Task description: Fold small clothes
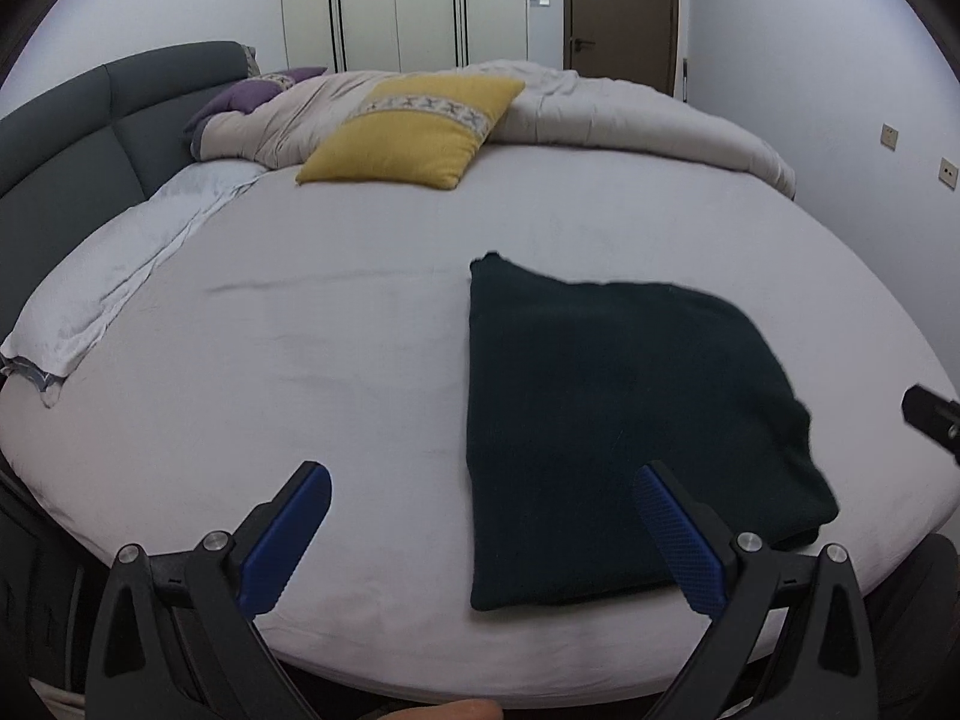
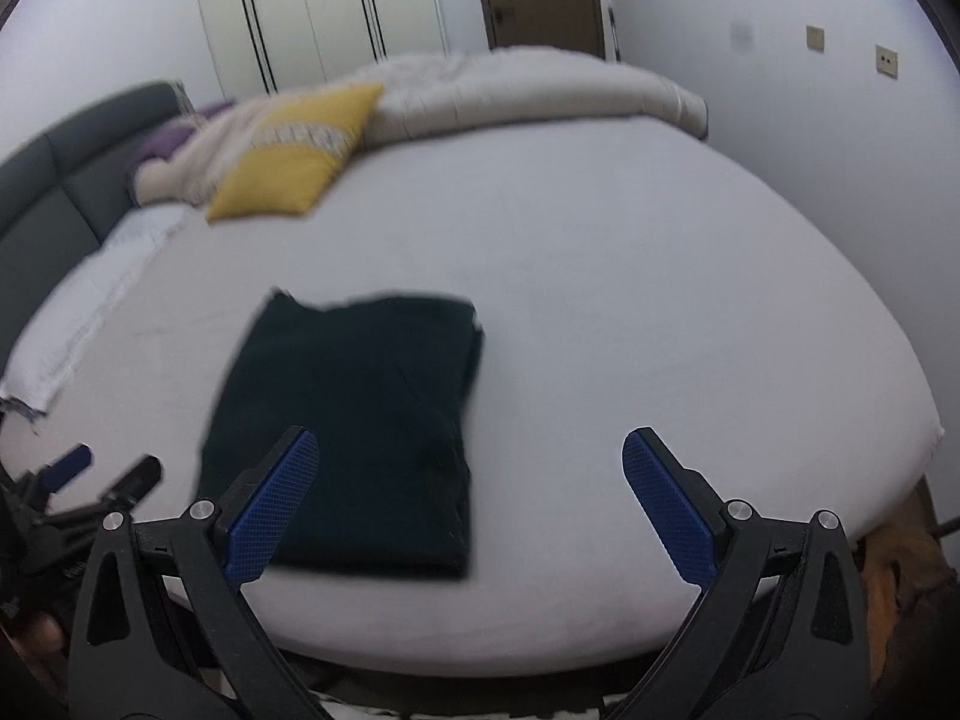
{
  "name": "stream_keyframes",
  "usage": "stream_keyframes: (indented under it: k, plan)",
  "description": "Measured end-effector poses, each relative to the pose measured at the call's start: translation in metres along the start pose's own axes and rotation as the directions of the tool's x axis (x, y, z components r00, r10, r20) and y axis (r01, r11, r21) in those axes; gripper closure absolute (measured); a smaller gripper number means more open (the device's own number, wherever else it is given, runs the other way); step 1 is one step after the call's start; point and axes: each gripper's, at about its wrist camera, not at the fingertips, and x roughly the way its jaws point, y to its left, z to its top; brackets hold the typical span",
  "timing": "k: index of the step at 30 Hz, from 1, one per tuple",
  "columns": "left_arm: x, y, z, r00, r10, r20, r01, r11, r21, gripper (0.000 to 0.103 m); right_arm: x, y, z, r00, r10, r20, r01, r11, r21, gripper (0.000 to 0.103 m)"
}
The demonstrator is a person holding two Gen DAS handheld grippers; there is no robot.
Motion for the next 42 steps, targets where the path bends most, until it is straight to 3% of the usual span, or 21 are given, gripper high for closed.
stream_keyframes:
  k: [4,11,42]
  plan:
    - [0.009,-0.002,-0.008,1.000,-0.006,-0.025,0.006,1.000,0.005,0.000,0.023,0.005,-0.019,0.998,-0.006,-0.060,0.007,1.000,0.004,0.000]
    - [0.014,0.001,-0.013,0.999,-0.012,-0.047,0.012,1.000,0.008,0.000,0.048,0.020,-0.033,0.996,0.001,-0.094,-0.005,0.999,-0.039,0.000]
    - [0.018,0.004,-0.014,0.998,-0.013,-0.059,0.013,1.000,0.005,0.000,0.023,0.026,-0.039,0.992,0.008,-0.122,-0.016,0.998,-0.061,0.000]
